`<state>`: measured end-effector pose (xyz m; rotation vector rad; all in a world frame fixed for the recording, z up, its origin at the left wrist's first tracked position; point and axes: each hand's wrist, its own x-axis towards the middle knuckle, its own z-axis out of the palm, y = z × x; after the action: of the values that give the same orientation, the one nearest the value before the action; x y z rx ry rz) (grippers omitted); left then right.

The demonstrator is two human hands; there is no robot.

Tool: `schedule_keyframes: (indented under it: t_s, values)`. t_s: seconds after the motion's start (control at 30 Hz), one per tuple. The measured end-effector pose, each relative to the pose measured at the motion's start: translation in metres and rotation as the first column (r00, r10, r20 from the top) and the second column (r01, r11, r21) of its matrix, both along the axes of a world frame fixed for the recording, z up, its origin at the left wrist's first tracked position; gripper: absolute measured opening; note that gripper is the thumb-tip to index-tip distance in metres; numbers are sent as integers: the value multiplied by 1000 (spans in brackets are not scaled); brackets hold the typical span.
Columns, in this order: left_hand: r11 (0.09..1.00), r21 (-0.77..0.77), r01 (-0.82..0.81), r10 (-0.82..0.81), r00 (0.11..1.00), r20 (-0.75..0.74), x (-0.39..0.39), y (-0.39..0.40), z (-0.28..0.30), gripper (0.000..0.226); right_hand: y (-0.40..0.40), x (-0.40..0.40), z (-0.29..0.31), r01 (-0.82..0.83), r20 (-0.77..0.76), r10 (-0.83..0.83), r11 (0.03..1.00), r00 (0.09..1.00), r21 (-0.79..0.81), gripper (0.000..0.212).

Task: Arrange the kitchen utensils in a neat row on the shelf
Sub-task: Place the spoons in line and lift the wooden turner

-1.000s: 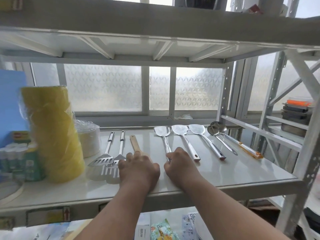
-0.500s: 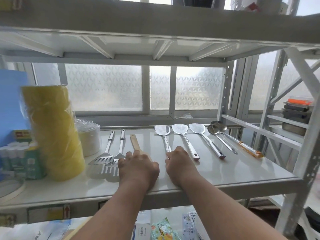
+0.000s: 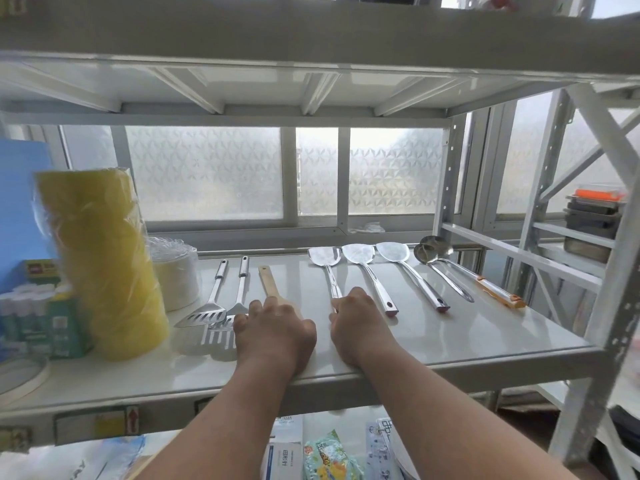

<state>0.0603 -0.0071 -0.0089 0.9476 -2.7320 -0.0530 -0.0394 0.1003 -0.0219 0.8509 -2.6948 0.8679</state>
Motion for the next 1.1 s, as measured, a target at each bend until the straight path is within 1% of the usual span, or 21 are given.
schedule_keyframes:
  t_s: [0.1,0.23,0.33,0.4,0.47,0.57,0.63,0.73,0.83,0.97,1.03,1.1]
  values:
    - [1000,3,2,-2,1000,-8,0,0,0,57,2,1,2,2,-16,-2,1000,1000,-1,24]
    - [1000,-6,-1,1,1000,-11,0,0,0,59,8,7,8,-34,-33,36,998,999,55,29]
    - [1000,-5,-3,3,1000,-8,-1,0,0,60,6,6,6,-11,9,11,1000,1000,18,24]
    - [1000,1,-4,4,1000,-15,0,0,-1,59,5,6,5,-6,28,5,1000,1000,27,23]
    - [1000,0,-1,1,1000,-24,-1,0,-1,59,5,5,5,-6,30,5,999,1000,36,30]
    - [1000,15,15,-14,999,-36,0,2,0,59,7,9,7,7,-4,-7,1000,1000,9,48]
    - [998,44,39,-36,998,-57,4,4,2,60,10,17,9,-2,-41,0,1000,999,-28,52]
    - [995,3,96,-96,994,-60,16,10,8,61,21,32,12,-72,-118,62,995,991,-75,56]
    - [979,-76,190,-189,982,18,35,18,12,58,34,44,10,-116,-127,108,992,986,-57,60]
    - [916,-159,368,-360,930,81,76,26,4,63,54,55,-3,-127,-143,117,990,983,-67,56]
    - [856,-232,463,-445,886,126,98,27,0,54,63,59,-9,-148,-139,140,988,980,-49,56]
    - [783,-296,547,-542,833,107,113,24,0,31,70,64,-8,-172,-108,166,984,980,-51,58]
